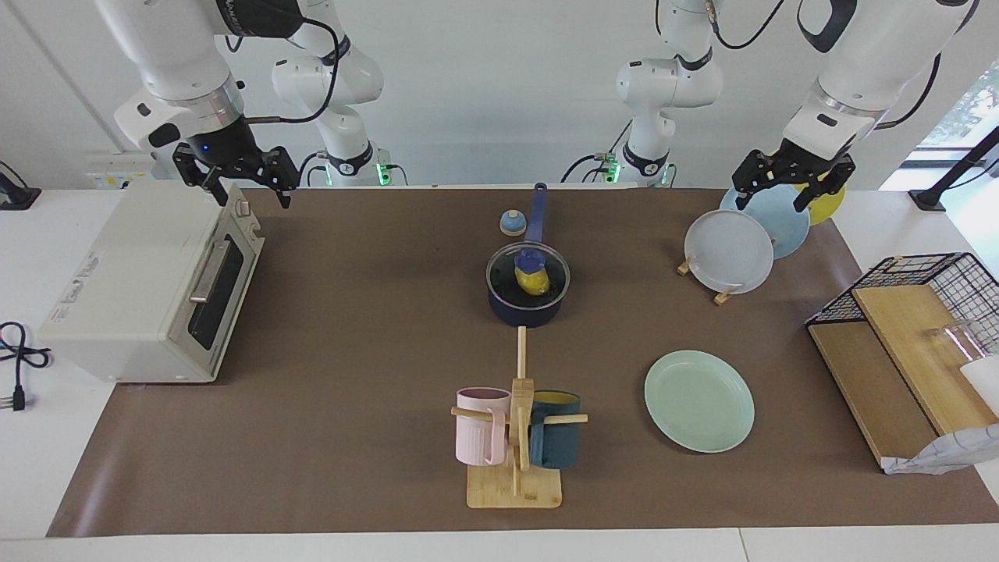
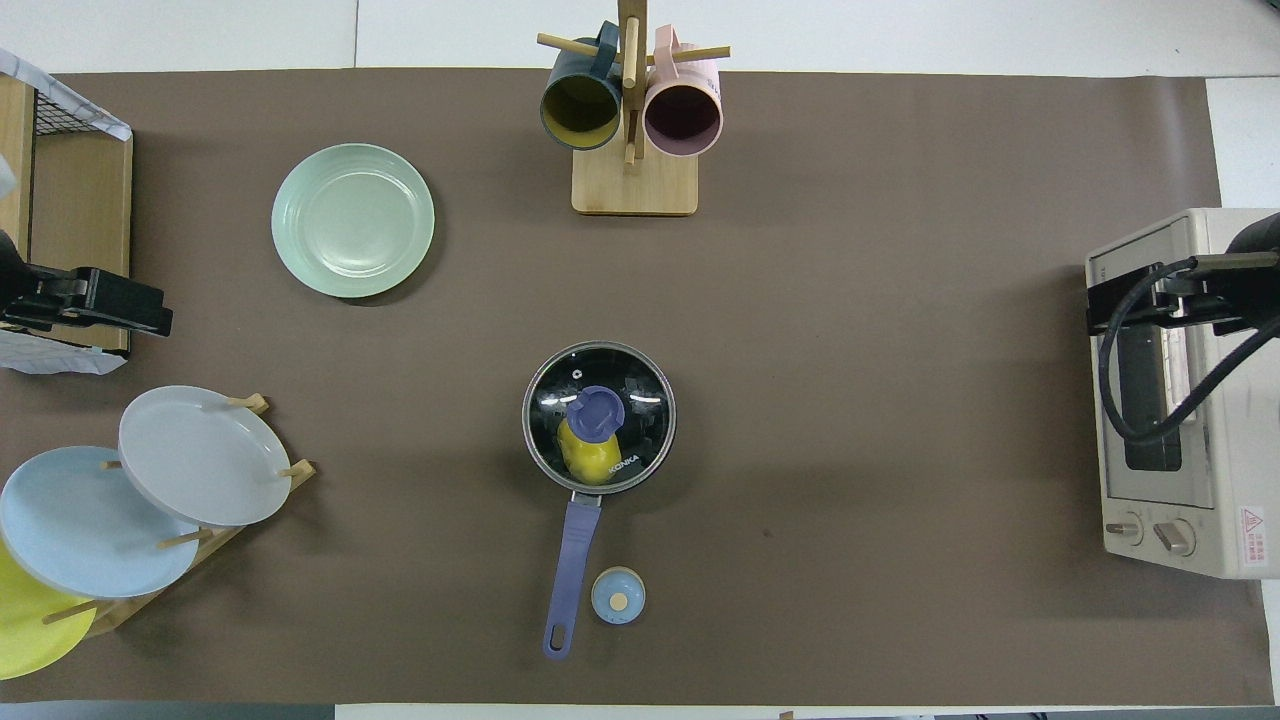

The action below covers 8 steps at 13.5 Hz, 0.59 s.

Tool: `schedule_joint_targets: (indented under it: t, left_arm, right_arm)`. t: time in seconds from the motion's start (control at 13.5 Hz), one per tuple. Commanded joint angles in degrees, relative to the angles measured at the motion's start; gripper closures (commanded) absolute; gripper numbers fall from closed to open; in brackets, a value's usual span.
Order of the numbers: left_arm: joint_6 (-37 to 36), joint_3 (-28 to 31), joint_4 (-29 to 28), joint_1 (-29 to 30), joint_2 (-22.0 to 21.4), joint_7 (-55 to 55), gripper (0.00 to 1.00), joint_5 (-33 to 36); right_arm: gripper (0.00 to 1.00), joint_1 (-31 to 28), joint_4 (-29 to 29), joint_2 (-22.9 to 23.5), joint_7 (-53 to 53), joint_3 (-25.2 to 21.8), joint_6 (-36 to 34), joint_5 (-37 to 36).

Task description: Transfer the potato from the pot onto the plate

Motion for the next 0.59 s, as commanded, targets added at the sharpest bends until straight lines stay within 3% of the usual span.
schedule_joint_targets:
  t: [0.0, 0.52]
  left_arm:
    - [-0.75, 0.1, -0.65, 0.01, -1.04, -0.43, 0.0, 1.08]
    - [-0.66, 0.1, -0.65, 0.01, -1.04, -0.43, 0.0, 1.08]
  right_arm:
    - [0.0, -0.25, -0.9, -0.34, -1.54, 0.17, 1.25, 0.98]
    - [0.0, -0.25, -1.34, -0.43, -1.63, 0.52, 1.95, 1.51]
